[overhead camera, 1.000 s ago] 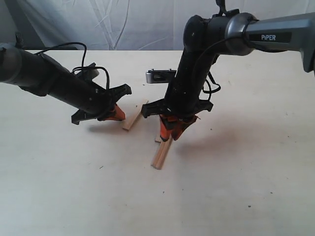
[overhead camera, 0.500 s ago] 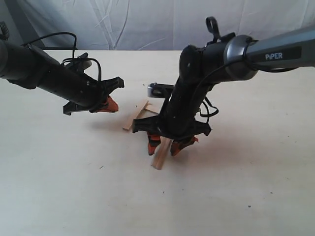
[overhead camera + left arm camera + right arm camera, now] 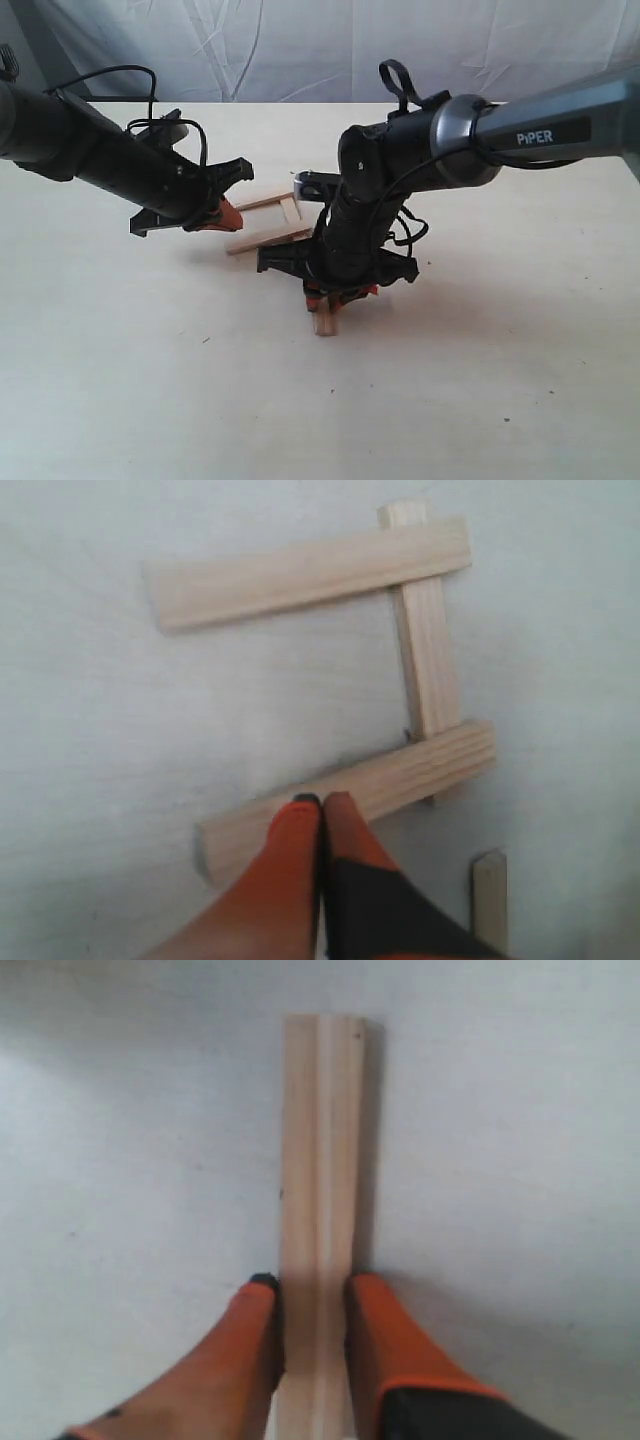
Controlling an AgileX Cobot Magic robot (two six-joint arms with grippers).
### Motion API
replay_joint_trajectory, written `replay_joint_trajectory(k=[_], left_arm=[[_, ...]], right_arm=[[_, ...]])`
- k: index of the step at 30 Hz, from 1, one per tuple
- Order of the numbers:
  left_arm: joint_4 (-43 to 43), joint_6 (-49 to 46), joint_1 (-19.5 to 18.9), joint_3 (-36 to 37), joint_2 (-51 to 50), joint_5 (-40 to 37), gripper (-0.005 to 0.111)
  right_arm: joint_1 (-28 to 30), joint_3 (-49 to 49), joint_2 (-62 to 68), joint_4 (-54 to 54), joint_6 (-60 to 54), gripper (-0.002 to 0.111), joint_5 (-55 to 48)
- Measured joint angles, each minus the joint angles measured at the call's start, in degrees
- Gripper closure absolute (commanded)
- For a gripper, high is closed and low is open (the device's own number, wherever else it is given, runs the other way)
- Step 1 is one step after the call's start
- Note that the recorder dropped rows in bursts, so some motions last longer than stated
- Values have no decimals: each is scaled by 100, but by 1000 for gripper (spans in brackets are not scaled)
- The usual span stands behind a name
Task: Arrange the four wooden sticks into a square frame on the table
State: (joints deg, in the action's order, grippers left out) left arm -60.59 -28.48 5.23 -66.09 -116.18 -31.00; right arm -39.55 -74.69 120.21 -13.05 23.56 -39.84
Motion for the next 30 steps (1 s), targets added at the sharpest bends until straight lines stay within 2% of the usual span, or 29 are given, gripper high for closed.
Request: replay_joint_trajectory(k=[10,16,20,23,30], left_arm=[[0,0,0,0,0,0,106],[262,-25,0,0,0,614,106],[363,-88,0,0,0,1314,106],[374,-166,0,0,-19,1565,106],[302,-214,0,-62,-426,1378,106]], right_arm=[[0,85,-498,1457,38,104,-480],[0,85,-625,2249,38,104,-784],[0,85,-625,2400,38,104,-691],[0,85,-625,2480,43,104,-512],[0,85,-625,2440,43,104,-363]])
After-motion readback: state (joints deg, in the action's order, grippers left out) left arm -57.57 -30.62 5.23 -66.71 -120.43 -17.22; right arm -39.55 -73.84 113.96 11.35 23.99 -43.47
